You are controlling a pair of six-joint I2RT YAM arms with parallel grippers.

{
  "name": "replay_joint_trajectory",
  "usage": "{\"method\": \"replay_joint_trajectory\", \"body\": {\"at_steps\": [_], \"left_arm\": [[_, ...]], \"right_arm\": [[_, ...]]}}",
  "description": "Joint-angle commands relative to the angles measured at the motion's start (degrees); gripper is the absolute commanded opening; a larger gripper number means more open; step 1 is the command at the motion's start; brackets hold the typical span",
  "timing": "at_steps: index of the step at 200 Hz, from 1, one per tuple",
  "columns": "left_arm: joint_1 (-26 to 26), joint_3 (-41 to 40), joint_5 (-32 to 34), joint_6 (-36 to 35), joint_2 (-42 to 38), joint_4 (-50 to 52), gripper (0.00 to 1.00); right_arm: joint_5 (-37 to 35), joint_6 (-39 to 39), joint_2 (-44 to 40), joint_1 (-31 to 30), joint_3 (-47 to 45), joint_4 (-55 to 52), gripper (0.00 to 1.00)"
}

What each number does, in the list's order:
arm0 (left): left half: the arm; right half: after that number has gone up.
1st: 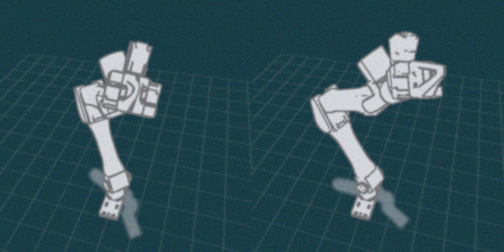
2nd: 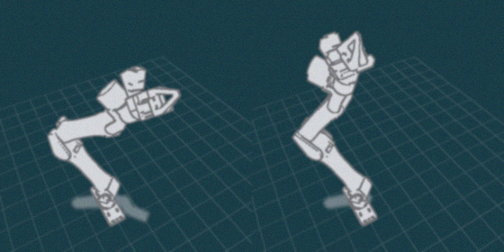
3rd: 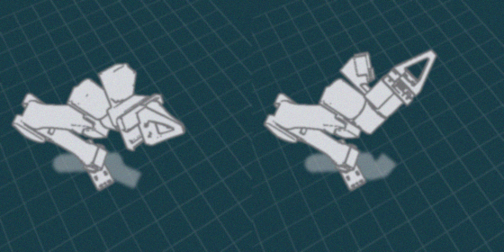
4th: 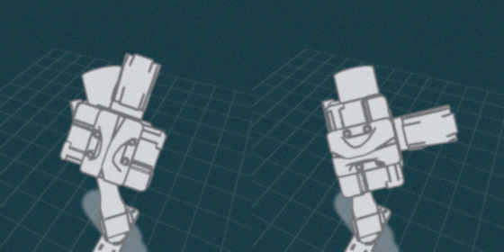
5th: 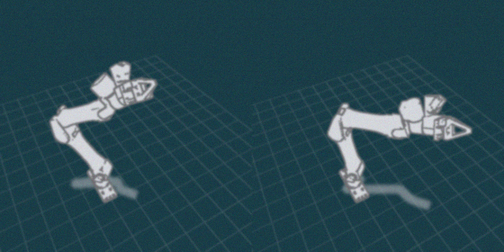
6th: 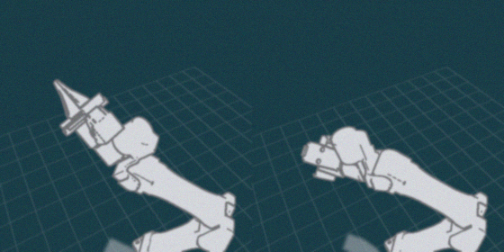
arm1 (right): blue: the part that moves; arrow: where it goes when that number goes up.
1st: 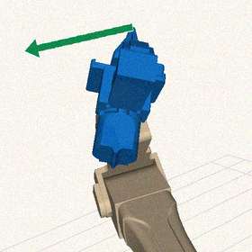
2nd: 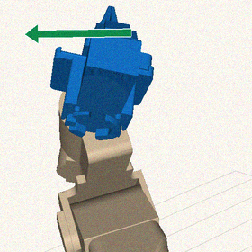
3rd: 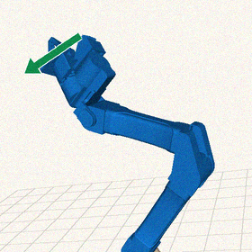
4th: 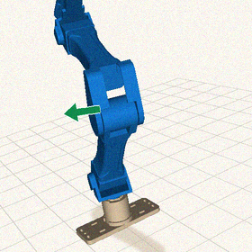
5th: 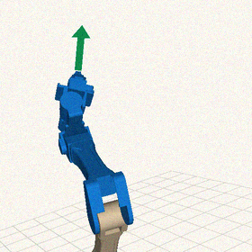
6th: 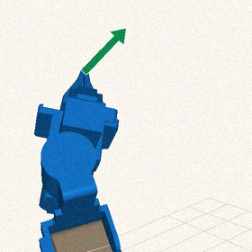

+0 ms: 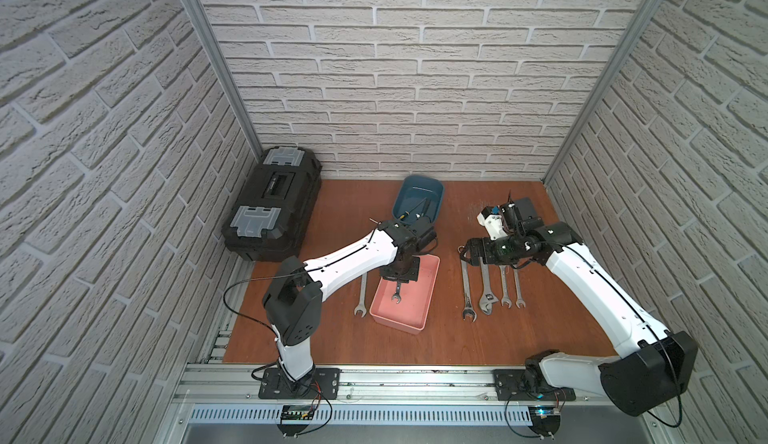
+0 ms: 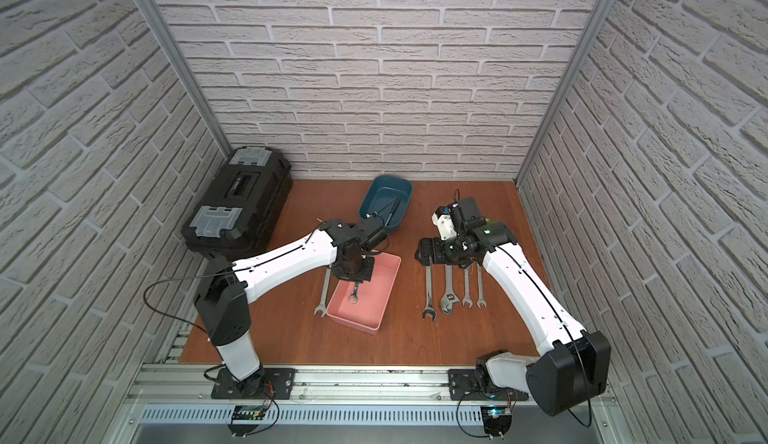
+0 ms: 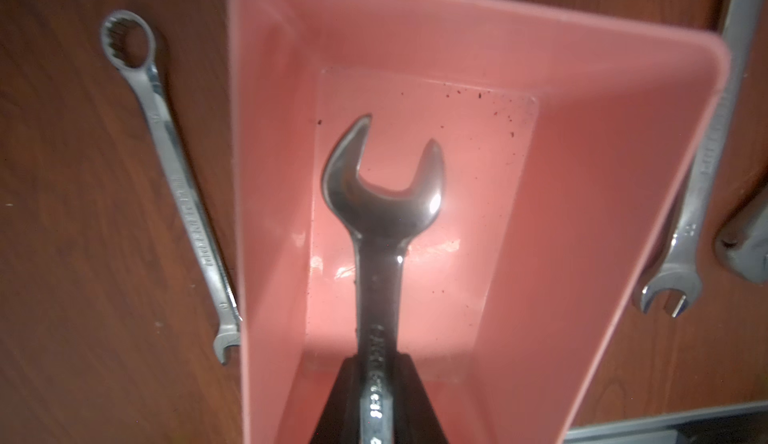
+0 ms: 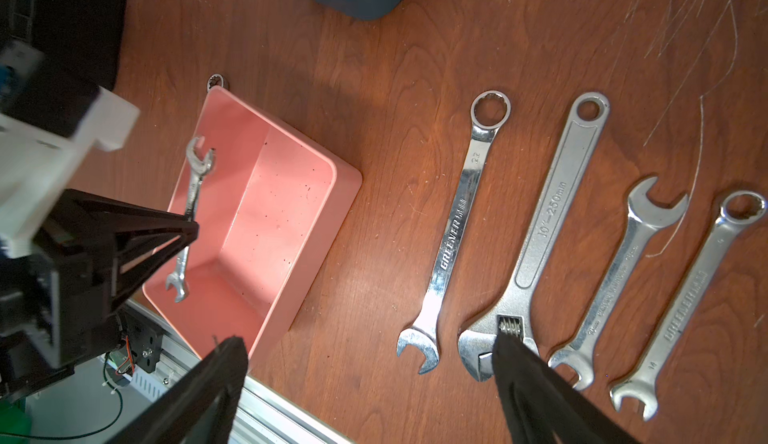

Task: Take out the wrench from the storage box
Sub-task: Place the wrench at the center of the board.

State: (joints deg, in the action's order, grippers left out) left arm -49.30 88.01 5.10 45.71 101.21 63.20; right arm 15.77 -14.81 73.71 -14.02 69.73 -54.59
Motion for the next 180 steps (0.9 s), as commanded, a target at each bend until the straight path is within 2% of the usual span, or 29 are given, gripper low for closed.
{"method": "replay_joint_trajectory", "body": {"at_steps": [1,31,98,150,180], "left_arm": [[2.39,1.81,2.08,-3.83,-3.27,5.80,0.05],[7.44,-1.23,3.11,-7.51,-6.66,6.88,0.05],[21.33,-11.10,1.26,-17.82,-10.33,-0.19,0.06],[27.81,-18.35,-1.43,-22.57,-6.82,-9.84,0.05],[29.33,-20.30,-2.63,-23.78,-2.56,-13.97,0.05]], "right_arm": [[1.10,-0.81,-0.80,0.41,0.60,1.85,0.97],[1.14,-1.01,-0.55,0.37,0.83,2.02,0.96],[0.55,-1.36,-0.41,0.39,0.89,1.42,0.96],[0.14,-2.22,-0.15,0.36,0.48,1.20,0.96],[-0.45,-2.42,0.03,0.44,0.40,0.64,0.96]]}}
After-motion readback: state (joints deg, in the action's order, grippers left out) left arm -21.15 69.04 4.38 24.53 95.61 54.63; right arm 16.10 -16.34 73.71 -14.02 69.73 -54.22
